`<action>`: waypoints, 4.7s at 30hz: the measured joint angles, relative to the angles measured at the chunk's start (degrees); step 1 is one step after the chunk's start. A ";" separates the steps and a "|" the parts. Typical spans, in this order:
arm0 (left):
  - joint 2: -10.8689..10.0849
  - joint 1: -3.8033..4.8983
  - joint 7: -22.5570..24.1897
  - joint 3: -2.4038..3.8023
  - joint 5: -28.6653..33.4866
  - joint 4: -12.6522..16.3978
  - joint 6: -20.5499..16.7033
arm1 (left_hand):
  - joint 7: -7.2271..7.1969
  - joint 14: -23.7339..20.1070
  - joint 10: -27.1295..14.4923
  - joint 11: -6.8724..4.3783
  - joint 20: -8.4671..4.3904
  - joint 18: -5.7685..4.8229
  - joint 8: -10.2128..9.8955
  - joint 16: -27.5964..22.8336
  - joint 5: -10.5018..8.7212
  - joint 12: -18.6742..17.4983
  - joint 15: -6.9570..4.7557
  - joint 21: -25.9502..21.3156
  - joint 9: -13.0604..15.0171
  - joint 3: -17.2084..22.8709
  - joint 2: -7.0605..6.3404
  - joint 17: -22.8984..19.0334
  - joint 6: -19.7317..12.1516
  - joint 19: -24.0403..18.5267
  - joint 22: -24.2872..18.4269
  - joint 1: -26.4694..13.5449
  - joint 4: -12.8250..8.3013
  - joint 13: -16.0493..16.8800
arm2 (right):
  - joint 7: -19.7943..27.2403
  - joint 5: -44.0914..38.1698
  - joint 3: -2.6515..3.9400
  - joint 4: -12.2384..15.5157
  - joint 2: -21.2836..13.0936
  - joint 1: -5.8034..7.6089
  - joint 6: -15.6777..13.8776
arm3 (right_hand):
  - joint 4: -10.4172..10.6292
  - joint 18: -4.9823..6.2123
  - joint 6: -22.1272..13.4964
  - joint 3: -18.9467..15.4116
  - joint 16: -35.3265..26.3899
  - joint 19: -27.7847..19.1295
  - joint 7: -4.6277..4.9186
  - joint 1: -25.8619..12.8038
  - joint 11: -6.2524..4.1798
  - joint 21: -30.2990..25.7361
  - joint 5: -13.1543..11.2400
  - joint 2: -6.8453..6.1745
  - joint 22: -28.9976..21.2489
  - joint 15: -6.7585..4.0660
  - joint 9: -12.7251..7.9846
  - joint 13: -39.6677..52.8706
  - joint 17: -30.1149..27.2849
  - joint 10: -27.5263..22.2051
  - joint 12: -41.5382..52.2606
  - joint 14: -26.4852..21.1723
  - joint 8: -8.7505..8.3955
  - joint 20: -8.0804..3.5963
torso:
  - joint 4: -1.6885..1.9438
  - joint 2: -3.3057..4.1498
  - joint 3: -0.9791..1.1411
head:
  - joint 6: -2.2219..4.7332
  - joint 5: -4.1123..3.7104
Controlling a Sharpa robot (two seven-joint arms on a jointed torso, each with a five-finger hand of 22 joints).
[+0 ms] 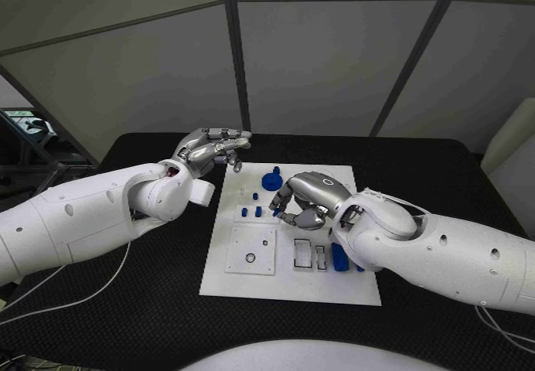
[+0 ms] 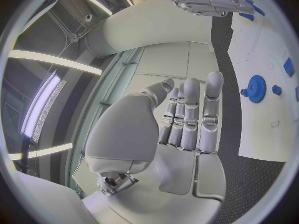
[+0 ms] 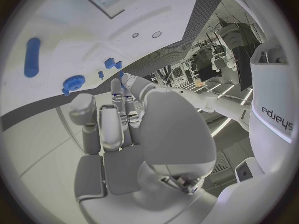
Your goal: Assemble the parts on the task board
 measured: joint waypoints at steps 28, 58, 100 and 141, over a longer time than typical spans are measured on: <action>0.81 0.18 -1.62 0.01 0.00 -0.26 -0.63 | 0.21 0.00 -0.20 0.20 0.52 0.02 0.00 0.00 0.00 0.00 0.00 -1.91 -0.04 -1.37 -0.02 -0.62 -0.21 -0.51 -1.38 -1.36 0.74 -0.11 | 0.87 0.37 -0.64 -3.36 4.11 -2.27 6.74 | -0.01 0.01 -0.27 -0.01 0.25 0.00 -0.05 -0.14 0.22 0.23 -0.01 0.13 -0.01 0.00 -0.08 -0.07 -0.02 -0.22 -0.22 0.00 -0.36 0.00 | -0.09 -0.07 0.09 | -1.10 1.89; 1.22 0.19 -1.76 0.01 -0.01 -0.60 -0.55 | 0.20 0.00 -0.20 0.20 0.52 0.01 0.00 0.00 0.03 0.00 0.00 -2.36 -0.03 -1.53 -0.02 -0.79 -0.20 -0.51 -1.56 -1.35 0.89 -0.15 | 0.48 -0.01 -0.54 -4.83 5.07 -3.09 8.98 | -0.01 0.01 -0.31 -0.02 0.23 -0.01 0.09 -0.13 0.21 0.23 -0.18 0.13 -0.03 0.00 -0.08 -0.09 -0.02 -0.22 -0.25 0.00 -0.86 0.00 | -0.07 -0.02 0.11 | -1.09 2.15; 1.14 0.18 -1.83 0.01 -0.02 -0.85 0.54 | 0.40 -0.20 -0.62 0.62 0.52 0.02 0.00 0.00 0.04 0.00 0.20 -2.58 -0.14 -1.85 0.21 -1.16 -0.82 -0.51 -1.81 -1.58 1.21 -0.25 | -1.07 -1.62 -0.67 -3.88 3.94 -3.52 5.97 | 0.14 0.02 -8.00 -1.13 0.45 -1.45 1.62 -3.38 2.76 -0.22 0.02 -1.89 -1.29 1.26 -0.97 -2.26 -1.44 -8.11 -3.47 0.00 -3.19 1.45 | -0.07 -0.07 0.12 | -1.30 2.25; 1.18 -0.09 -1.97 -0.01 -0.03 -1.62 0.81 | 0.40 -0.20 -0.62 0.62 0.52 0.01 0.00 0.01 0.04 0.00 0.20 -2.58 -0.18 -1.84 0.20 -1.21 -0.82 -0.51 -1.86 -1.57 1.21 -0.23 | -6.64 -1.09 3.34 -1.20 -8.30 -1.01 9.20 | 2.28 0.01 -9.09 -12.76 -0.72 -2.49 0.09 -2.13 3.27 -2.40 0.01 -1.43 -4.41 1.66 -0.84 -2.56 -4.55 -15.38 1.40 0.00 -2.84 2.46 | -0.40 -0.36 -0.02 | 0.21 0.19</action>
